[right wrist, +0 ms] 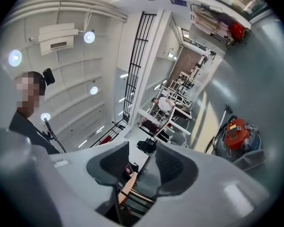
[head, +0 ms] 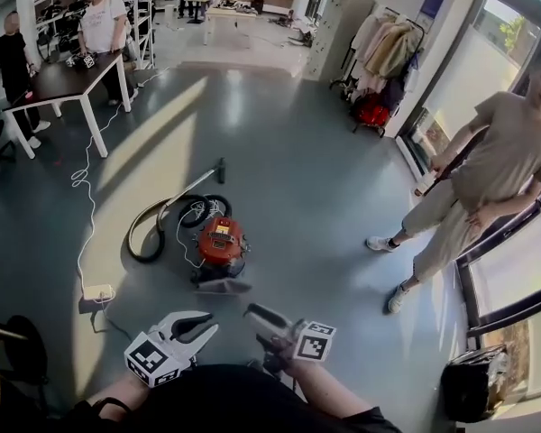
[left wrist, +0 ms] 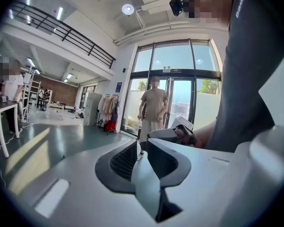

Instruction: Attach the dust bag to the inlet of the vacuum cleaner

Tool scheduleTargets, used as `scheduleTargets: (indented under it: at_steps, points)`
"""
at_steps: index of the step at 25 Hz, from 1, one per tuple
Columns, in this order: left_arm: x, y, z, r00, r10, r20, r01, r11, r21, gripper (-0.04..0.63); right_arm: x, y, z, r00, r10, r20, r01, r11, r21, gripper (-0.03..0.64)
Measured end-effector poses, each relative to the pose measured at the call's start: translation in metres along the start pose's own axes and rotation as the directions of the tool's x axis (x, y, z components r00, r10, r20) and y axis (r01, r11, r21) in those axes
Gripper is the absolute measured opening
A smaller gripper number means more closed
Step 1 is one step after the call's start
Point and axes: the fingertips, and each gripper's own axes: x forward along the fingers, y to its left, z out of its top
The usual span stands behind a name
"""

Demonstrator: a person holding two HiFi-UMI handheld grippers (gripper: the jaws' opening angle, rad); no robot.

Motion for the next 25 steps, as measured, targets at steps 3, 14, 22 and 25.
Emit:
scheduleTargets:
  at_steps: [3, 14, 22, 25]
  points:
    - [0.009, -0.024, 0.005, 0.999, 0.047, 0.001, -0.047, 0.999, -0.004, 0.083, -0.021, 0.0, -0.004, 0.999, 0.032, -0.012, -0.031, 0.999, 0.008, 0.118]
    - [0.007, -0.061, 0.012, 0.996, 0.087, 0.011, -0.088, 0.996, 0.013, 0.063, -0.037, 0.032, -0.019, 0.993, 0.048, -0.107, -0.064, 0.988, -0.143, 0.011]
    - [-0.012, -0.058, 0.014, 1.0, -0.021, 0.009, 0.02, 0.998, 0.06, 0.027, -0.014, 0.073, -0.033, 0.993, -0.061, -0.101, 0.015, 0.914, -0.405, -0.006]
    - [-0.015, -0.053, 0.009, 1.0, -0.029, 0.0, 0.029, 0.996, 0.08, 0.015, -0.007, 0.083, -0.047, 0.988, -0.098, -0.115, 0.021, 0.844, -0.537, -0.008]
